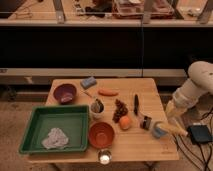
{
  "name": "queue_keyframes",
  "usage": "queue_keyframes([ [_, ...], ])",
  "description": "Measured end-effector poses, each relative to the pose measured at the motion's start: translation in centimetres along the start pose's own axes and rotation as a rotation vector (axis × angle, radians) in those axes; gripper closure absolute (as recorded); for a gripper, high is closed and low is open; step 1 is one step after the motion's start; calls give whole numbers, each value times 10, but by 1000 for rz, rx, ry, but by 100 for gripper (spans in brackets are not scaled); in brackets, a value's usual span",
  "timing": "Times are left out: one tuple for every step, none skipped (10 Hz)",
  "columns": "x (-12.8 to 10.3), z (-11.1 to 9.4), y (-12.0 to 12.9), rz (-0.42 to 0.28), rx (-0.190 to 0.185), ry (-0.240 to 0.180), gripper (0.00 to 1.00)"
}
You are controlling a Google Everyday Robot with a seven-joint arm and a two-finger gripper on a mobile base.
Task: Place banana in plastic cup
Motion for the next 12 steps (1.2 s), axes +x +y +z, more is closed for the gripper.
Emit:
queue_keyframes([
  [0,0,3,7,-19,-5,100],
  [0,0,4,12,-18,-7,100],
  [0,1,5,19,-5,-14,93],
  [1,1,4,19,1,-18,84],
  [2,1,2,16,5,-22,76],
  [2,2,1,14,14,-27,64],
  [2,2,1,13,28,-32,55],
  [2,2,1,13,31,-33,50],
  [2,1,1,12,31,-33,50],
  [2,2,0,11,31,-33,50],
  [2,2,0,11,31,-33,50],
  [2,2,1,12,31,-33,50],
])
